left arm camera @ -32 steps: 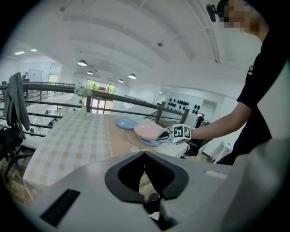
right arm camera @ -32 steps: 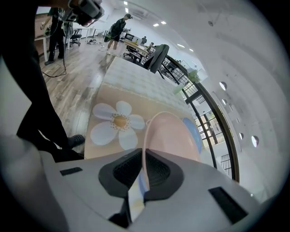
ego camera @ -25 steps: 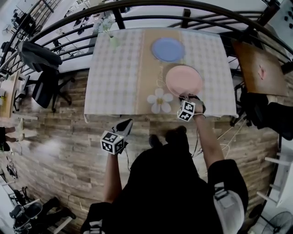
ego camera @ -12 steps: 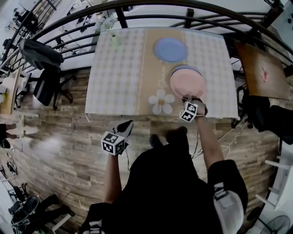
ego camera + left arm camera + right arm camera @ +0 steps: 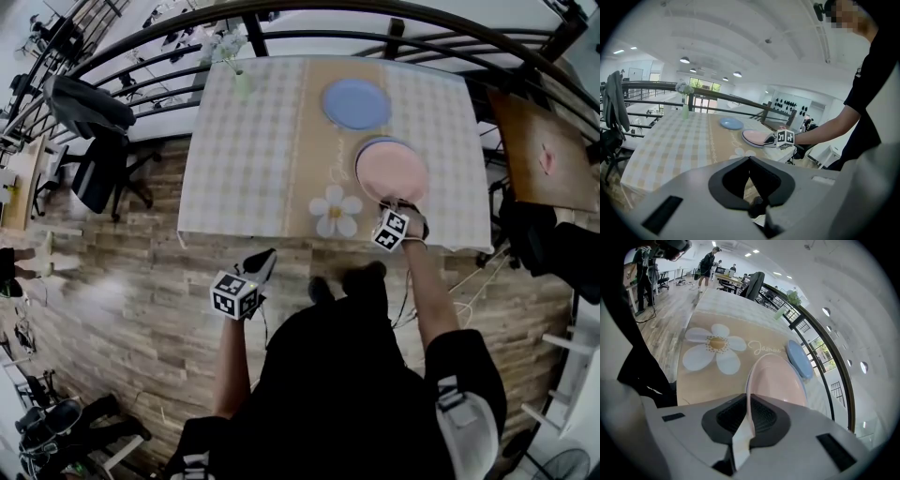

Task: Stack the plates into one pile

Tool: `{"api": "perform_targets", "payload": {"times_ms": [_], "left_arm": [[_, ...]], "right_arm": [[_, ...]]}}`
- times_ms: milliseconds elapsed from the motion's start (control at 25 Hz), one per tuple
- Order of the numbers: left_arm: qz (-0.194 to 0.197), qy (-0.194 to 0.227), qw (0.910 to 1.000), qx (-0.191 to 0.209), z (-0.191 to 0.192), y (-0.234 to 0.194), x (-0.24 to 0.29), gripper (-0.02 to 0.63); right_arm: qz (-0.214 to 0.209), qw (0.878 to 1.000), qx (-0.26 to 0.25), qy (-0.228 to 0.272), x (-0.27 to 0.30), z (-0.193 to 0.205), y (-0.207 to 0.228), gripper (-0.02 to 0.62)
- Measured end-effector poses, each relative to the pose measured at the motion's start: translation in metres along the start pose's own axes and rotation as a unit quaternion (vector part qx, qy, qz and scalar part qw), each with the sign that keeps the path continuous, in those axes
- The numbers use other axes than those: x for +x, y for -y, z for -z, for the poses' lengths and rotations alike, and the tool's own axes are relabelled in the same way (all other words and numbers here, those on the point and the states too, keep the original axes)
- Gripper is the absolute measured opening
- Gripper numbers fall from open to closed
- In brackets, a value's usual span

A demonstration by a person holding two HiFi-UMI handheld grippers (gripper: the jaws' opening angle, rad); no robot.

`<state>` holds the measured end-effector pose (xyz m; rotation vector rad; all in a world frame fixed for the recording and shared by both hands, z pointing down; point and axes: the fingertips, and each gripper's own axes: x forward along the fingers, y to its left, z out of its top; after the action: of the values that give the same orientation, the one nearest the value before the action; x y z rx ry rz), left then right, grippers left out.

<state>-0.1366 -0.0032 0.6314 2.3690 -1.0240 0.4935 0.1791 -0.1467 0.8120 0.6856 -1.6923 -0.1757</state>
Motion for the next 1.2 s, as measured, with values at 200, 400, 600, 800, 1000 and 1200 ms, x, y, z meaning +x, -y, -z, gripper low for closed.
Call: {"api": "perform_targets", "payload": {"times_ms": [200,400,600,800,1000,1200], "left_arm": [[-0.003,0.001,1.0,-0.002,0.003,-0.006,-0.002,0.002],[0.001,0.001,1.0,-0.004,0.001,-0.007,-0.004,0.002],[0.007,0.005,1.0,-0.002,-0.002,-0.005,-0.005,0.002],[0.011,0.016,0.9998,0.006,-0.006,-0.005,-0.008,0.002],[0.014,0.026,0.9995,0.008,-0.011,-0.007,-0.014,0.002],[0.016,0.036,0.9992,0.007,-0.017,0.0,-0.015,0.002]], "right_arm": [[0.004,1.0,0.0,-0.01,0.005,0.002,-0.003,0.023],[0.008,1.0,0.018,-0.007,0.004,-0.001,-0.004,0.042],[0.023,0.999,0.026,0.001,-0.003,-0.003,-0.001,0.043],[0.026,0.999,0.03,-0.003,-0.013,-0.001,-0.004,0.041],[0.032,0.999,0.036,0.001,-0.022,-0.007,-0.003,0.038],[0.043,0.998,0.039,0.01,-0.037,-0.015,0.006,0.037]]}}
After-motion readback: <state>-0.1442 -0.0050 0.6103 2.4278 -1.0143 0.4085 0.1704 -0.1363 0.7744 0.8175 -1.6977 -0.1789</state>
